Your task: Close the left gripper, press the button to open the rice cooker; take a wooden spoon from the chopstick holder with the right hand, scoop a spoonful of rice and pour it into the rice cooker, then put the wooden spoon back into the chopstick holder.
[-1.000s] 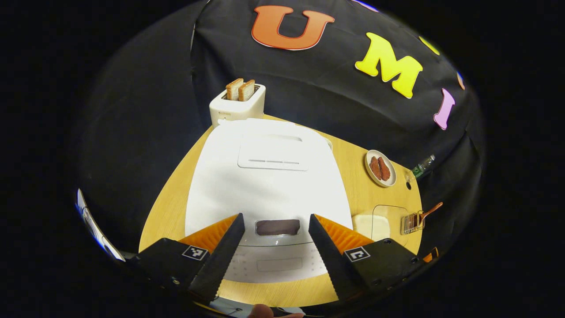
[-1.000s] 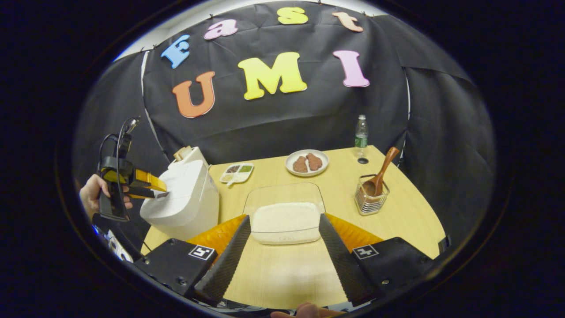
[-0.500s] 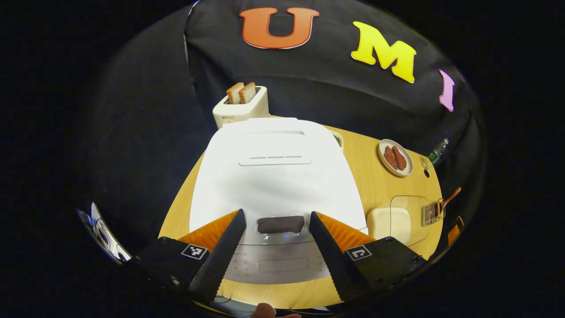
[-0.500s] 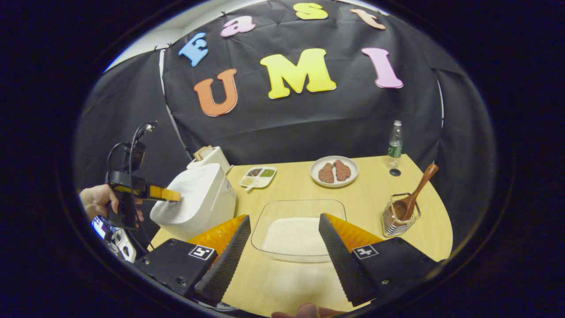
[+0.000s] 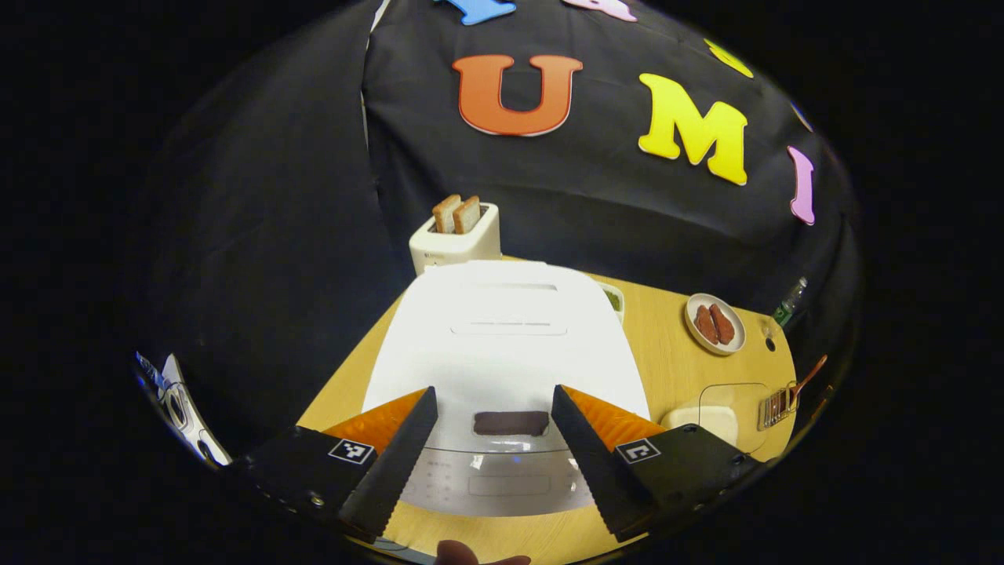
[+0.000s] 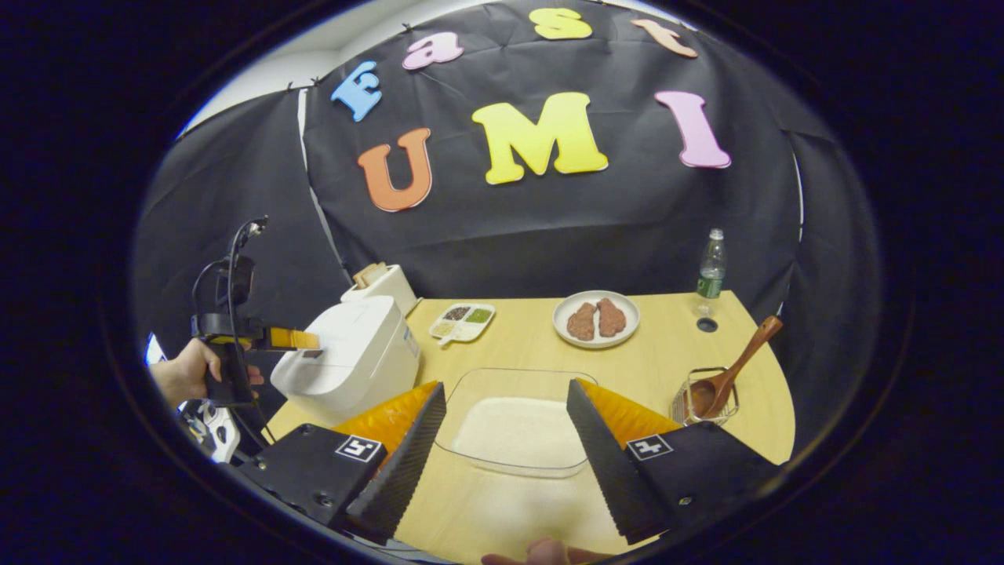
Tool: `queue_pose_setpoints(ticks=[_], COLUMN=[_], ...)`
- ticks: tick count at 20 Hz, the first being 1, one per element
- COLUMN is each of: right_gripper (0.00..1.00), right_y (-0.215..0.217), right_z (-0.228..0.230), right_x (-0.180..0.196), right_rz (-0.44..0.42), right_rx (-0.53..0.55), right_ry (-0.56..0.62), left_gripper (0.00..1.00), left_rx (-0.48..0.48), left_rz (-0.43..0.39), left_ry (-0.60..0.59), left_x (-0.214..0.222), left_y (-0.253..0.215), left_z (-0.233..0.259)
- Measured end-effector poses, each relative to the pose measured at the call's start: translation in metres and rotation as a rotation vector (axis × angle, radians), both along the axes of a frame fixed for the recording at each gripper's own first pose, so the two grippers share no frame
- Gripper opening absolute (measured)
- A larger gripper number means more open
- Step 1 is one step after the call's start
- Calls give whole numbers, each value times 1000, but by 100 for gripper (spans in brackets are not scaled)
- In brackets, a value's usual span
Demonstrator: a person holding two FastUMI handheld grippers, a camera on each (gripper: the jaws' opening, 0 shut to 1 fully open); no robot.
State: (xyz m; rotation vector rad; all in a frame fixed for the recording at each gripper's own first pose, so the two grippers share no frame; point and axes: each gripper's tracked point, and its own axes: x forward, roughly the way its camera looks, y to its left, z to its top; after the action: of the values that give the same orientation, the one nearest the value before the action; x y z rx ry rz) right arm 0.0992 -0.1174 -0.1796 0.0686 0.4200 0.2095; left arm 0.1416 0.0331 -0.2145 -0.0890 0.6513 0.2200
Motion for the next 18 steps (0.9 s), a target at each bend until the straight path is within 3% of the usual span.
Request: queue_pose_setpoints(ticks=[4,7,11,18], right_gripper=[98,98,98,96], right_y=[17,34,53,78], right_z=[38,72,95,120], right_x=[-34,-73,-136,-216], right_rz=[-41,-79,-117,-132], right_rx=[-33,-47,-63,-66], right_ry=[-118,-235,-329,-423], left_gripper=[93,94,94,94], left_rx=[-47,-46,-13,25], left_rz=[-70,-169,-265,-269], left_ry=[-259,-412,-528,-648], left_x=[-35,-91,-175,-267], left_y=[-27,-56,-80,-90], left_z=[83,137,175,198])
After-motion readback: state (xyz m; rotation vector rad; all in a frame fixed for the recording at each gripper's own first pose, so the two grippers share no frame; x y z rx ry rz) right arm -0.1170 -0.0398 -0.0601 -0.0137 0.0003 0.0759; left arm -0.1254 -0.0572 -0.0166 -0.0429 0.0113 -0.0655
